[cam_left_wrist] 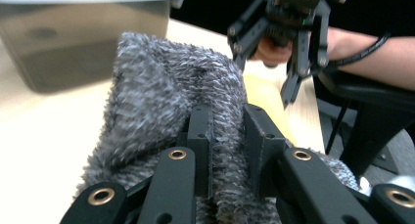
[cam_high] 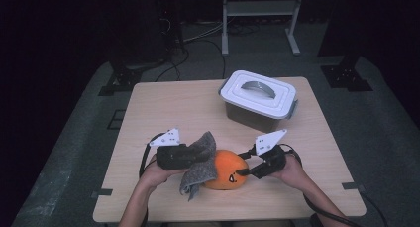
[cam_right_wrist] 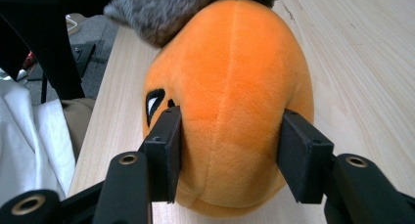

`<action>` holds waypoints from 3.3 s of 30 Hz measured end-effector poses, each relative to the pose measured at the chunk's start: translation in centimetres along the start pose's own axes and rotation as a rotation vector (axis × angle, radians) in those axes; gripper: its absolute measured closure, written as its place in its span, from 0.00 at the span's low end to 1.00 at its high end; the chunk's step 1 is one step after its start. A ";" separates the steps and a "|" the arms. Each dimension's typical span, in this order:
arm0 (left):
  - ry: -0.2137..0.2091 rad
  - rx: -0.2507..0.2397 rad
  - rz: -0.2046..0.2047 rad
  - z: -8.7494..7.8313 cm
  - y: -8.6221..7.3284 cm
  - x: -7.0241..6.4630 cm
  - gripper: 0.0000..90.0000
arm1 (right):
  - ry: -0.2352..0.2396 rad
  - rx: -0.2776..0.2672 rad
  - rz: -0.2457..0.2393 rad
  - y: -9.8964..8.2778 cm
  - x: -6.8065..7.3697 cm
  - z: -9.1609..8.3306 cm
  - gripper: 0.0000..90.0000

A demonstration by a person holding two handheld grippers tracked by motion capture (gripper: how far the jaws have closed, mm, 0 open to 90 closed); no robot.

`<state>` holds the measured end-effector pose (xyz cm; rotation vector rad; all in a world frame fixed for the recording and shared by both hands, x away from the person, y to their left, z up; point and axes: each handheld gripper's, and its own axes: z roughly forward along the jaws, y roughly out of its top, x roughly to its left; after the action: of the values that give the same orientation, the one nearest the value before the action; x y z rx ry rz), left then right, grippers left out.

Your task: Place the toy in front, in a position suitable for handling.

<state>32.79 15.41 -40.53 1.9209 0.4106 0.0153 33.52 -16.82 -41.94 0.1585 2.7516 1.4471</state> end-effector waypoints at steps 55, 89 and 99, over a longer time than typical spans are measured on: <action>-0.114 0.015 0.056 0.4 1.9 -1.6 0.86 | -0.061 -0.042 -0.019 1.8 1.4 -0.2 0.63; -0.171 0.009 -0.027 1.6 0.3 -1.0 0.85 | 0.015 -0.065 0.181 0.3 -0.3 0.4 0.31; -0.089 0.016 -0.013 0.0 0.0 0.0 0.85 | -0.029 -0.038 0.096 0.3 0.2 0.1 0.58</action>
<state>32.83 15.41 -40.51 1.9266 0.3647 -0.0820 33.33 -16.57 -41.71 0.3120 2.7265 1.5061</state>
